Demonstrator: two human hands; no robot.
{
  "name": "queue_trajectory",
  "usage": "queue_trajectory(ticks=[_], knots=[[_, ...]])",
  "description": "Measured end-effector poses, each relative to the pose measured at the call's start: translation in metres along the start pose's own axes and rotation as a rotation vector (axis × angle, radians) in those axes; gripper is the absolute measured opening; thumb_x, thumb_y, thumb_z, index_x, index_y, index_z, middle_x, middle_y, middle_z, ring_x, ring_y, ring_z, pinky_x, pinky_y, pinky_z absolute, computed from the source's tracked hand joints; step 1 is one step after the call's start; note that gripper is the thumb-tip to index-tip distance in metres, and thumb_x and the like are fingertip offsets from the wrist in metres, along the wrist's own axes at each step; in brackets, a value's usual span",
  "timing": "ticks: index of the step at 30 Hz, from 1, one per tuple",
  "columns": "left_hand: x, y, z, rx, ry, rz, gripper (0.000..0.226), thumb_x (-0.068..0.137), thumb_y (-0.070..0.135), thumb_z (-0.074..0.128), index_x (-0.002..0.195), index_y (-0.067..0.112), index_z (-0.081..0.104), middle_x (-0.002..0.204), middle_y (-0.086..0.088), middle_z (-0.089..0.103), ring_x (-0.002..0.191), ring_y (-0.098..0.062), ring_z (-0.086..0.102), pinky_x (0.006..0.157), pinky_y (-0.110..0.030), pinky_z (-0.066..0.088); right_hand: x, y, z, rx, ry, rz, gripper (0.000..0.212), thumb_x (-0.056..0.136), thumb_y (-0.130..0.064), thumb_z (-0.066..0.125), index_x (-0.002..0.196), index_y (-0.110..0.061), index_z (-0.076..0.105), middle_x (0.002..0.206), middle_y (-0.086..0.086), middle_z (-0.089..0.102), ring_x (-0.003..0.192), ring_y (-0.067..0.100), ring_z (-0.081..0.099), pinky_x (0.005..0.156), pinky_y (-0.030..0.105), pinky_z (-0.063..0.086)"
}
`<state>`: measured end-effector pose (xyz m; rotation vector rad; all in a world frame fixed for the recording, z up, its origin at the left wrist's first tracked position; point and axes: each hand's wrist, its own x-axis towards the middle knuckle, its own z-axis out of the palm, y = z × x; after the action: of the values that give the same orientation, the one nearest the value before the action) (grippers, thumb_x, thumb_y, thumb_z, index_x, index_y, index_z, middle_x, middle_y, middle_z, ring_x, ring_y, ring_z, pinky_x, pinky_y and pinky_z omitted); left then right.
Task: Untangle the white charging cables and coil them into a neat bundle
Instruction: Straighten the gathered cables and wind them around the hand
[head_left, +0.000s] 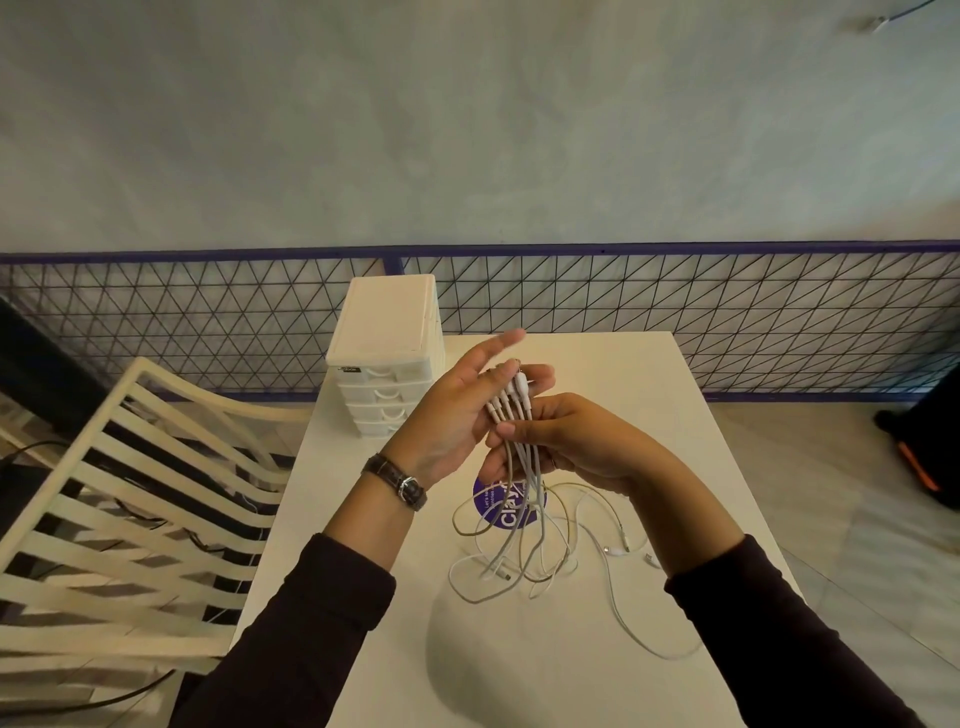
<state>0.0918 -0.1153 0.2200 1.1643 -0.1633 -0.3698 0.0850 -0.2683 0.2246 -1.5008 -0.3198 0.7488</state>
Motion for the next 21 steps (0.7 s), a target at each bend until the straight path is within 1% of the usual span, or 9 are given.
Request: queue_trajectory(ticks=[3, 5, 6, 8, 10, 12, 14, 19, 21], knots=[[-0.006, -0.007, -0.01, -0.101, -0.032, -0.12, 0.059, 0.08, 0.038, 0.065, 0.132, 0.015, 0.047, 0.113, -0.017, 0.062, 0.104, -0.03, 0.055, 0.092, -0.039, 0.04, 0.0, 0.001, -0.003, 0.04, -0.004, -0.004, 0.018, 0.093, -0.008, 0.049, 0.094, 0.003, 0.064, 0.079, 0.011, 0.073, 0.073, 0.019, 0.071, 0.072, 0.028, 0.058], [-0.011, -0.018, -0.012, -0.004, -0.072, -0.193, 0.059, 0.064, 0.051, 0.077, 0.106, 0.012, 0.065, 0.076, -0.009, 0.058, 0.072, -0.024, 0.046, 0.078, -0.037, 0.041, 0.001, 0.002, -0.003, 0.024, -0.022, -0.006, 0.02, 0.09, -0.013, 0.052, 0.094, 0.002, 0.065, 0.079, 0.011, 0.073, 0.074, 0.019, 0.07, 0.073, 0.028, 0.058], [-0.013, -0.024, -0.011, 0.043, -0.076, -0.22, 0.052, 0.062, 0.053, 0.077, 0.093, 0.013, 0.067, 0.058, -0.002, 0.05, 0.062, -0.021, 0.04, 0.08, -0.039, 0.043, 0.001, 0.002, -0.002, -0.01, -0.027, -0.01, 0.02, 0.09, -0.013, 0.051, 0.092, 0.001, 0.066, 0.079, 0.01, 0.073, 0.073, 0.019, 0.07, 0.071, 0.027, 0.057], [-0.015, -0.031, -0.005, 0.08, -0.06, -0.261, 0.038, 0.072, 0.046, 0.069, 0.093, 0.015, 0.071, 0.042, 0.002, 0.039, 0.06, -0.023, 0.039, 0.085, -0.041, 0.047, 0.001, 0.002, 0.001, -0.075, -0.022, -0.005, 0.021, 0.093, -0.006, 0.047, 0.087, -0.003, 0.067, 0.075, 0.008, 0.071, 0.069, 0.015, 0.069, 0.065, 0.023, 0.055], [-0.016, -0.028, -0.001, 0.136, -0.056, -0.297, 0.034, 0.081, 0.043, 0.059, 0.099, 0.017, 0.071, 0.037, 0.003, 0.037, 0.069, -0.028, 0.048, 0.066, -0.026, 0.048, 0.002, 0.002, 0.003, -0.115, -0.02, 0.015, 0.024, 0.094, -0.002, 0.045, 0.085, -0.004, 0.067, 0.074, 0.007, 0.072, 0.068, 0.015, 0.07, 0.066, 0.025, 0.057], [-0.018, -0.022, 0.002, 0.279, -0.055, -0.327, 0.043, 0.091, 0.042, 0.046, 0.108, 0.008, 0.065, 0.034, 0.005, 0.042, 0.049, -0.018, 0.052, 0.049, -0.016, 0.039, 0.002, 0.002, 0.002, -0.162, -0.047, 0.04, 0.022, 0.094, -0.004, 0.046, 0.091, 0.0, 0.068, 0.081, 0.012, 0.072, 0.075, 0.019, 0.07, 0.073, 0.03, 0.057], [-0.018, -0.018, 0.001, 0.387, -0.06, -0.335, 0.052, 0.095, 0.041, 0.035, 0.117, 0.0, 0.056, 0.033, 0.006, 0.046, 0.03, -0.005, 0.036, 0.04, -0.014, 0.031, 0.0, 0.002, 0.002, -0.188, -0.072, 0.054, 0.023, 0.095, -0.006, 0.046, 0.094, 0.003, 0.067, 0.086, 0.015, 0.071, 0.078, 0.019, 0.071, 0.074, 0.03, 0.057], [-0.016, -0.016, -0.001, 0.356, -0.127, -0.263, 0.041, 0.099, 0.041, 0.026, 0.129, 0.031, 0.052, 0.032, 0.011, 0.037, 0.028, -0.004, 0.031, 0.037, -0.017, 0.025, 0.0, 0.001, 0.004, -0.223, -0.087, 0.023, 0.024, 0.096, -0.009, 0.047, 0.099, 0.008, 0.062, 0.095, 0.024, 0.068, 0.082, 0.022, 0.07, 0.086, 0.052, 0.049], [-0.016, -0.018, -0.003, 0.271, -0.151, -0.246, 0.041, 0.097, 0.042, 0.029, 0.127, 0.034, 0.055, 0.035, 0.009, 0.03, 0.029, -0.004, 0.029, 0.036, -0.02, 0.019, 0.0, 0.0, 0.004, -0.242, -0.082, 0.042, 0.022, 0.094, -0.011, 0.049, 0.099, 0.006, 0.064, 0.094, 0.021, 0.069, 0.082, 0.02, 0.07, 0.086, 0.049, 0.05]])
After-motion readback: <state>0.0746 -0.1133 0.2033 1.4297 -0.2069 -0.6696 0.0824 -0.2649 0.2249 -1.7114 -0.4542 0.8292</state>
